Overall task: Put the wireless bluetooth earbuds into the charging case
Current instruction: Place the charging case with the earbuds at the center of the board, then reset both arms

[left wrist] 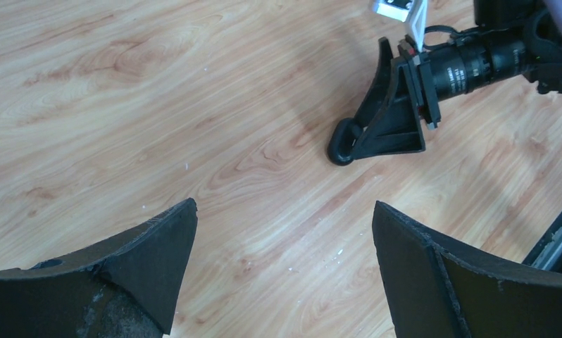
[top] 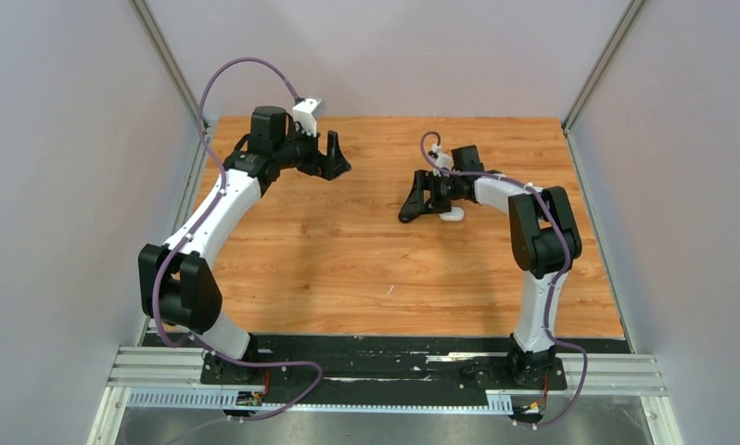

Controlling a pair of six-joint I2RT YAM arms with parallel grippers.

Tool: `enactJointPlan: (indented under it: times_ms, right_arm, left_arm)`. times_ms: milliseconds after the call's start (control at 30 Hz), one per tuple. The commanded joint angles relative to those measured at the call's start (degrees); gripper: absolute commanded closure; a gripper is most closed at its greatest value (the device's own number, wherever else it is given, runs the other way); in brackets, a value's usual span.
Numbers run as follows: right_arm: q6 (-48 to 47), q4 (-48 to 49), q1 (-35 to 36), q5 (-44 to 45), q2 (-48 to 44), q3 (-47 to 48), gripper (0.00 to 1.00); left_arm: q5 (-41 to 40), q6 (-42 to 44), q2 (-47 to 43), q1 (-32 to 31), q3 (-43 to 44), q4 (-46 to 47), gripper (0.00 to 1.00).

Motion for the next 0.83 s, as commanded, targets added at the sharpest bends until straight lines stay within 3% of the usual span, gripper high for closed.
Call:
enactJointPlan:
  times_ms: [0, 33, 267, 433, 633, 800]
  right_arm:
    - [-2.4, -6.2, -2.1, 7.8, -5.4, 3.2, 0.06]
    - [-2.9, -7.1, -2.5, 8.6, -6.5, 3.5, 0.01]
    - [-5.1, -7.4, -6.1, 10.6, -18.1, 6.0, 0.0]
    - [-6.7, -13.5, -8.1, 19.9, -22.0, 15.7, 0.0]
    - [-4.2, -14.2, -8.1, 40.6, -24.3, 23.1, 0.0]
    - [-5.4, -12.5, -8.1, 39.5, -26.7, 21.5, 0.0]
  left_arm:
    - [-1.6, 2.3, 0.7, -0.1, 3.0, 0.8, 0.0]
    - [-2.7, 3.0, 0.8, -0.1, 3.3, 0.7, 0.0]
    - [-11.1, 4.4, 2.7, -0.1, 4.8, 1.0, 0.0]
    - [-17.7, 6.5, 3.7, -0.1, 8.6, 0.6, 0.0]
    - [-21.4, 12.3, 5.9, -0.1, 11.7, 1.6, 0.0]
    - [-21.8, 11.9, 7.4, -0.1, 13.7, 1.7, 0.0]
